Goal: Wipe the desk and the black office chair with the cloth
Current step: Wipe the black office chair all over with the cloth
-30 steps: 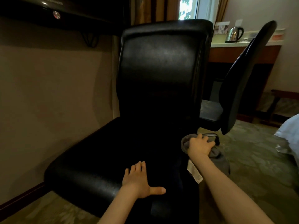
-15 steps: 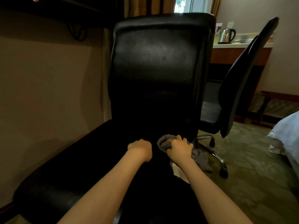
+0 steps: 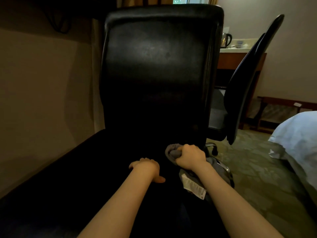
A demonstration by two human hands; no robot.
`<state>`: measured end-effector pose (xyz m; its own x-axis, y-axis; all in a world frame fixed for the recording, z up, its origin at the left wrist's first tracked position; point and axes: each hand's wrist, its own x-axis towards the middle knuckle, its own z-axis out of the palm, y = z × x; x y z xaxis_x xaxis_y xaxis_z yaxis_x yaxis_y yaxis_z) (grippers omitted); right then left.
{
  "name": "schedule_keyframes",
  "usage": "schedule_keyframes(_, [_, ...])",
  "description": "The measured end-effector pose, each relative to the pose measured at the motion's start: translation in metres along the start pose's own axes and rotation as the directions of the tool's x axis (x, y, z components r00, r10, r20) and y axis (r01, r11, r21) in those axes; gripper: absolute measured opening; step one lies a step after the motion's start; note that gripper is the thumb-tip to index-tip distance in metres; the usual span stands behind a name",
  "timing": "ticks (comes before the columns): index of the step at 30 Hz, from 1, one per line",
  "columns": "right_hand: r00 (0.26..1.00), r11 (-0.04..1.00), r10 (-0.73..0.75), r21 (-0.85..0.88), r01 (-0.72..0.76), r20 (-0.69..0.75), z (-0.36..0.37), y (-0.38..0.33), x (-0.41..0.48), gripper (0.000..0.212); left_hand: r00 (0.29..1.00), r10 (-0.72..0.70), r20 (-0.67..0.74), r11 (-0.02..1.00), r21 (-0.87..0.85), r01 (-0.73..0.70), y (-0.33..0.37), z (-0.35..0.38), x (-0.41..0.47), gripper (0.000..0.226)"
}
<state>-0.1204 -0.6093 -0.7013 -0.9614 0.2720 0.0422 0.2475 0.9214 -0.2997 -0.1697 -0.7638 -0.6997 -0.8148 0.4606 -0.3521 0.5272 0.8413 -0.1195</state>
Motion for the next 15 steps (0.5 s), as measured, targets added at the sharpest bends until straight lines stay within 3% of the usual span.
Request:
schedule_keyframes(7, [0.997, 0.997, -0.071, -0.042, 0.071, -0.003, -0.005, -0.013, -0.028, 0.018, 0.991, 0.111, 0.072, 0.992, 0.047, -0.115, -0.021, 0.000, 0.011, 0.082])
schedule_keyframes(11, [0.997, 0.992, -0.065, -0.110, 0.069, 0.037, -0.009, -0.023, -0.045, 0.033, 0.985, 0.139, 0.104, 0.988, 0.054, -0.145, -0.030, 0.003, 0.007, 0.084])
schedule_keyframes(13, [0.999, 0.997, -0.040, -0.071, 0.040, 0.010, -0.013, -0.024, -0.046, 0.018, 0.977, 0.187, 0.098, 0.980, 0.043, -0.192, -0.037, -0.004, 0.000, 0.080])
schedule_keyframes(15, [0.997, 0.999, 0.016, -0.033, -0.019, -0.072, -0.015, -0.022, -0.040, 0.021, 0.965, 0.233, 0.122, 0.972, -0.005, -0.234, -0.041, -0.015, -0.008, 0.077])
